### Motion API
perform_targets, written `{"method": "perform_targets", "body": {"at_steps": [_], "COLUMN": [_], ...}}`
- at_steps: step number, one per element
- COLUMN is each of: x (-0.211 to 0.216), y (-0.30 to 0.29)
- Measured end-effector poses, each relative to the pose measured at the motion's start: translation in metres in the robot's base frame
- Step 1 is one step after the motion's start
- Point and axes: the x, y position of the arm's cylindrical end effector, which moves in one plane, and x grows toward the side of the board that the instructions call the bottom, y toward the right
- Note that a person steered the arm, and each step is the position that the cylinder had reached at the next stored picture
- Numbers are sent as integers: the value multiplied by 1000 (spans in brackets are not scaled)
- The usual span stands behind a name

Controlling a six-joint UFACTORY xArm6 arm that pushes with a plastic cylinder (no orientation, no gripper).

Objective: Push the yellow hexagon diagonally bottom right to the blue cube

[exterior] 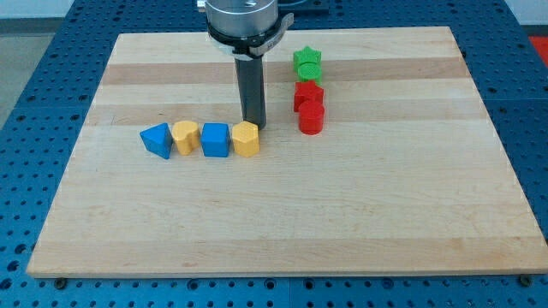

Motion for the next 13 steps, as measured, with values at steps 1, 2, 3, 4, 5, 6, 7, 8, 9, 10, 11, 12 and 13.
{"method": "perform_targets", "body": {"at_steps": [1, 2, 3, 4, 5, 6, 7, 8, 9, 10, 11, 12, 13], "x": [0, 0, 0, 0, -12, -21, -10, 10, 24, 43, 67, 62, 34], "y": [0, -3, -3, -10, -17, -18, -18, -18, -18, -18, -17, -17, -17]}}
